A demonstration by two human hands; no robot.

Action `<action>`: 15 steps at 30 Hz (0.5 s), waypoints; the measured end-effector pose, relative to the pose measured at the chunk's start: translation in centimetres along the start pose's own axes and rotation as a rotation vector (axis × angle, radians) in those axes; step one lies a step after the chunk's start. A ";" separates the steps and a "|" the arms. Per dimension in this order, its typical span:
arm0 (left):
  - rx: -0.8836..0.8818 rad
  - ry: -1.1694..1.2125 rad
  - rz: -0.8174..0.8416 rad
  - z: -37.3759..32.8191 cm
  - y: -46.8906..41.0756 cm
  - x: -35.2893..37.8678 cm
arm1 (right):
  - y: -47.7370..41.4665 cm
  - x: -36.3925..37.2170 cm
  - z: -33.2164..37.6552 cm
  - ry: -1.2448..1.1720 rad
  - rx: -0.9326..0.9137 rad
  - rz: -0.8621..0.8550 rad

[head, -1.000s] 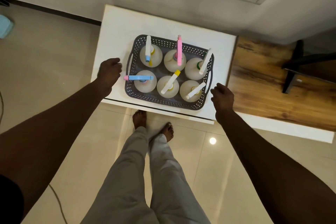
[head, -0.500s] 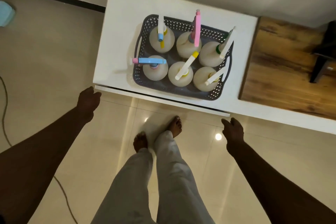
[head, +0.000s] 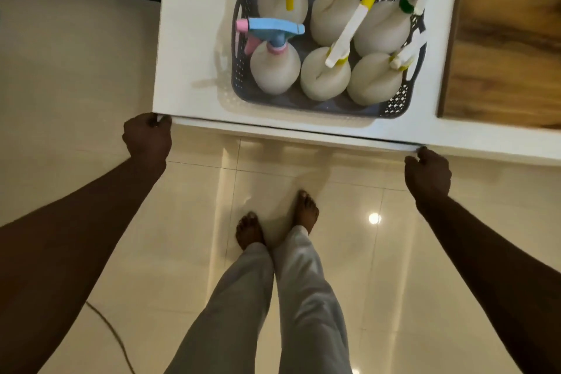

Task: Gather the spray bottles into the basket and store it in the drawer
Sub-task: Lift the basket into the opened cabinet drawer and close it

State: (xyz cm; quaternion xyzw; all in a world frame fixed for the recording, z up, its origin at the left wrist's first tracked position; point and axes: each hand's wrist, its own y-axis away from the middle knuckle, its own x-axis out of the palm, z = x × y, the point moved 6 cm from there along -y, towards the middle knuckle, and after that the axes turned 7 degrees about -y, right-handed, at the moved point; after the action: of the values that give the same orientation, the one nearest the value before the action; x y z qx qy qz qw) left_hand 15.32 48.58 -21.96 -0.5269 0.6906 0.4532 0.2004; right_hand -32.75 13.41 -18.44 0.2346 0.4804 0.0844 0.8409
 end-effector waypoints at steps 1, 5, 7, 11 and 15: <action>0.016 0.012 -0.016 0.5 0.0 -0.1 | 0.1 -0.3 -0.6 0.009 -0.011 0.013; -0.014 0.060 -0.012 2.7 0.5 -0.6 | 2.9 2.1 -2.9 0.071 0.005 0.190; -0.009 0.064 -0.005 3.5 0.9 -0.9 | 5.2 4.5 -4.2 -0.017 0.069 0.207; -0.001 0.060 -0.003 5.7 2.4 -1.7 | 9.0 7.5 -6.1 -0.401 0.303 0.048; 0.009 0.020 0.002 8.1 4.9 -2.7 | 10.9 6.4 -8.5 -0.536 0.364 -0.096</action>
State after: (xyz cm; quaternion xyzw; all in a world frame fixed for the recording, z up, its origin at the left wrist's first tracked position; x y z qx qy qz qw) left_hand 10.27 56.98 -22.00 -0.5297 0.6952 0.4451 0.1952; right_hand -35.66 27.98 -21.75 0.3721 0.2595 -0.1073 0.8847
